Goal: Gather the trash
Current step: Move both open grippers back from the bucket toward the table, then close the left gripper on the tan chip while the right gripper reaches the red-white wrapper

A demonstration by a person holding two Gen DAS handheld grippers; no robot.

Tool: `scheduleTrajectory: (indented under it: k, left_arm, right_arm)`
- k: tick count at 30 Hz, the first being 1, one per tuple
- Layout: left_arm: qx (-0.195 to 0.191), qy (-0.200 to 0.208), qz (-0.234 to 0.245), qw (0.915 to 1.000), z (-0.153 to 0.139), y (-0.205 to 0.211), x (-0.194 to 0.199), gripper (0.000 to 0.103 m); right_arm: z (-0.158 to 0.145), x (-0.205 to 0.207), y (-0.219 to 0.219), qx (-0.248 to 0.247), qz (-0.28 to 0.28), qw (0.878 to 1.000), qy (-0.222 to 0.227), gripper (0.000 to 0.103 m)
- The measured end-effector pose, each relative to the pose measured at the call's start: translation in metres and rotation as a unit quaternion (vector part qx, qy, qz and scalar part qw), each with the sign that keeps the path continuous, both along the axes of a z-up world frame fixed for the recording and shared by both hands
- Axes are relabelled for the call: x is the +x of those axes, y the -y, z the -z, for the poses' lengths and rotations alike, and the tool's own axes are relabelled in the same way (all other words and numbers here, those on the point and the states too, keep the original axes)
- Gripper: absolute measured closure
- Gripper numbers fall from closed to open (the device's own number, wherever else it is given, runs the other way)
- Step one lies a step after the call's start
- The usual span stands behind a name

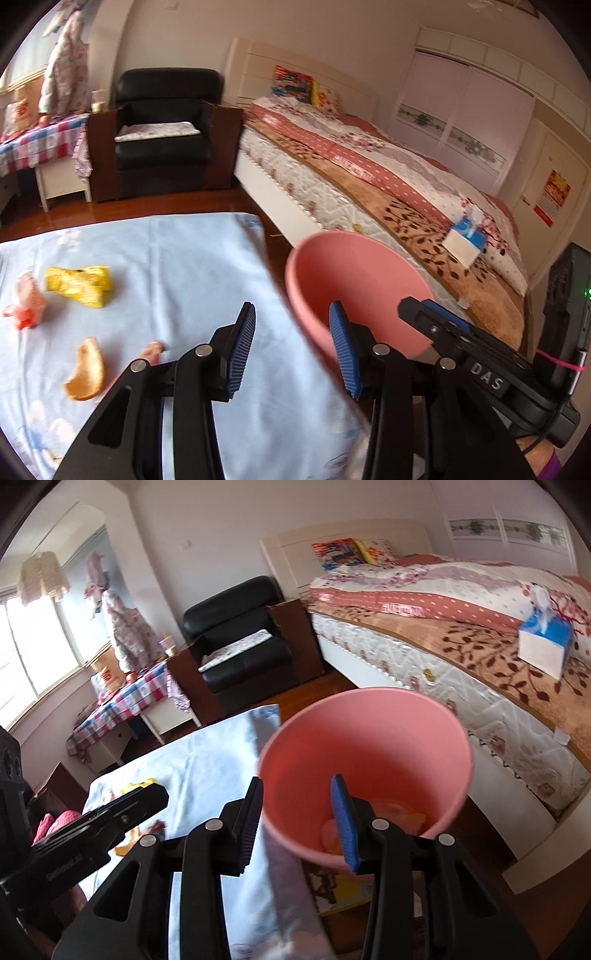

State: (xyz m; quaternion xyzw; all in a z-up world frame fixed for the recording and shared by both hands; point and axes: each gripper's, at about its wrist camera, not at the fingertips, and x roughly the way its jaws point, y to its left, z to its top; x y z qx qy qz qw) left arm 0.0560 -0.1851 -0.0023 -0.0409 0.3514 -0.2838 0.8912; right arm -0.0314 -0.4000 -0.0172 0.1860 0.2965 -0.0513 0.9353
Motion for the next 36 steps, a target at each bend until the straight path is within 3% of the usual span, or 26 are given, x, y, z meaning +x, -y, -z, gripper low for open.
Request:
scheduleTrajectory:
  k: [9,18,21,24,29,36]
  left_arm:
    - [0.027,0.012,-0.088,0.9957,-0.002,-0.069,-0.006,0.062]
    - [0.036,-0.016,-0.166,0.9853,0.017,-0.143,-0.002,0.062]
    - [0.029,-0.040,-0.181,0.9822,0.026,-0.160,0.003,0.062]
    - [0.004,-0.089,-0.190,0.9777,0.036,-0.172,0.014,0.062]
    - [-0.031,-0.169,-0.202,0.9642,0.053,-0.184,0.033,0.065]
    - [-0.033,-0.221,-0.208,0.9523,0.071,-0.173,0.047,0.069]
  right_arm:
    - [-0.003,0.002,-0.044,0.006,-0.053,0.999,0.002,0.064]
    - [0.006,0.010,-0.074,0.015,-0.093,0.996,-0.011,0.064]
    - [0.009,0.010,-0.080,0.018,-0.105,0.994,-0.015,0.064]
    - [0.012,0.013,-0.086,0.016,-0.113,0.993,-0.019,0.064]
    - [0.016,0.018,-0.095,0.015,-0.129,0.991,-0.026,0.064]
    - [0.020,0.022,-0.104,0.016,-0.149,0.988,-0.032,0.064]
